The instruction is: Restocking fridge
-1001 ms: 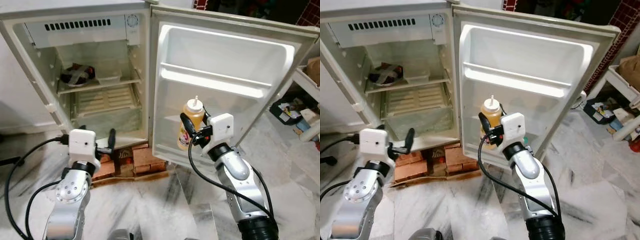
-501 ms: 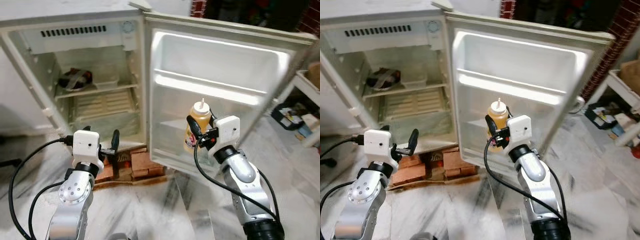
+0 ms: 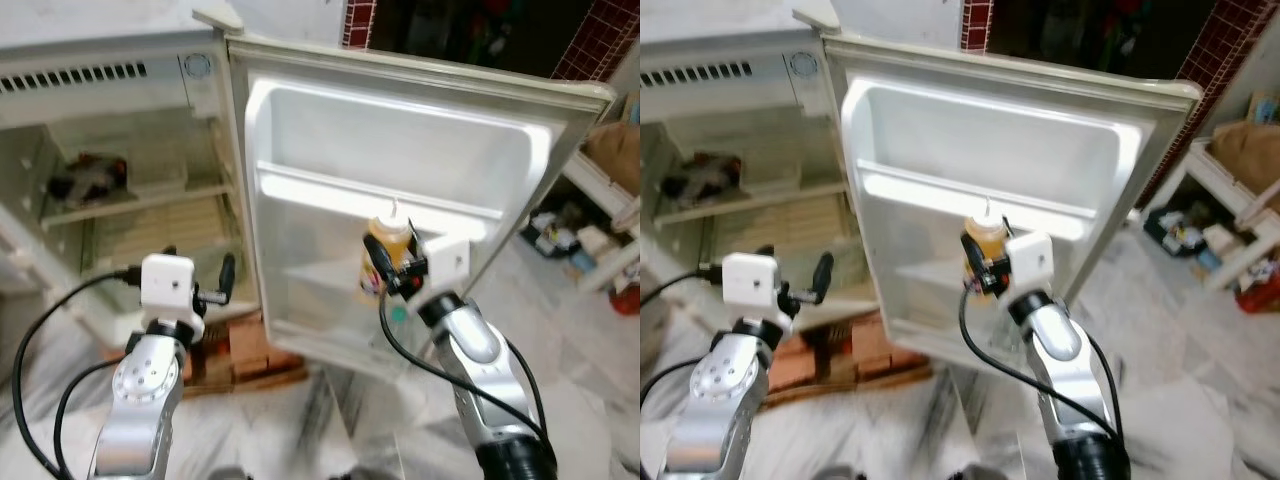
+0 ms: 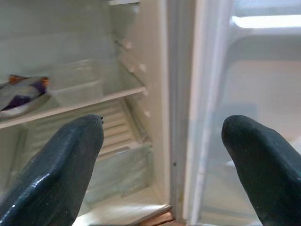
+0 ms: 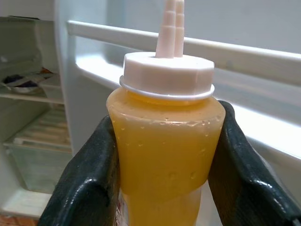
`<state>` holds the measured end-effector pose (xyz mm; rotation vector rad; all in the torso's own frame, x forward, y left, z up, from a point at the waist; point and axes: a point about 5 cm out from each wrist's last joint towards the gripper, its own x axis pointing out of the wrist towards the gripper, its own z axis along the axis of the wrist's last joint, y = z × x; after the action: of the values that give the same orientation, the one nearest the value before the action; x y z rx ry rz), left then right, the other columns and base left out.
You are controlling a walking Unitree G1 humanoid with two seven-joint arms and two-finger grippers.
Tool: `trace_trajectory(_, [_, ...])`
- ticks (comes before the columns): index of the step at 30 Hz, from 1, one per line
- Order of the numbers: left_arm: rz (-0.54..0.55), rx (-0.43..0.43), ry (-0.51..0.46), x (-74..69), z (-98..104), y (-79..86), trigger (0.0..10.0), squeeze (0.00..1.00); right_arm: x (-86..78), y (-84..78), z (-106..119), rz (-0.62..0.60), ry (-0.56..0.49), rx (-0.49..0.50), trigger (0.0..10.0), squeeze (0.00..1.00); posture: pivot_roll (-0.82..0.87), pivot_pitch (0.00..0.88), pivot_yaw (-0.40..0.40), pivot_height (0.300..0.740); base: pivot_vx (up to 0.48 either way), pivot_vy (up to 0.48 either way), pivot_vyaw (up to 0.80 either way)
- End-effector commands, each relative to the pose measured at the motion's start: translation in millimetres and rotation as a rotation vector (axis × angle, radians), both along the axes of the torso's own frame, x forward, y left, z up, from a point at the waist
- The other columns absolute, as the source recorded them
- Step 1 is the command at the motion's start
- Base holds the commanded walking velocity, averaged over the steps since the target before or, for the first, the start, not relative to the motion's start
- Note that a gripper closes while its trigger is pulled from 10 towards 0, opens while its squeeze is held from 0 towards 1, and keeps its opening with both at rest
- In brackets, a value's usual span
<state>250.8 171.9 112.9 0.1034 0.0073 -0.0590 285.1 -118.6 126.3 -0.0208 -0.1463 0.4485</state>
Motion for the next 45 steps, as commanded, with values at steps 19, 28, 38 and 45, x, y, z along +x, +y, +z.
trace_trajectory(19, [0.038,0.052,0.022,-32.5,-7,6.1,10.0,0.0,-3.3,-1.7,-4,-0.001,0.035,0.033,10.0,0.0,0.08,0.09,-0.044,0.74,0.0,-0.115,0.0])
trace_trajectory(28, [0.121,0.046,0.034,-46.3,-12,10.8,10.0,0.0,-6.3,-5.7,-5,-0.044,0.032,0.068,10.0,0.0,0.1,0.08,-0.054,0.74,0.0,0.0,0.0])
trace_trajectory(38, [0.08,0.027,0.037,-40.2,-10,5.8,10.0,0.0,-6.8,-8.2,-7,-0.055,0.039,0.07,10.0,0.0,0.09,0.078,-0.048,0.72,0.0,0.0,0.0])
trace_trajectory(45, [0.102,0.068,0.023,-36.9,-7,14.0,10.0,0.0,-7.2,-8.4,-9,-0.058,0.046,0.068,10.0,0.0,0.09,0.086,-0.05,0.675,0.0,0.0,0.0])
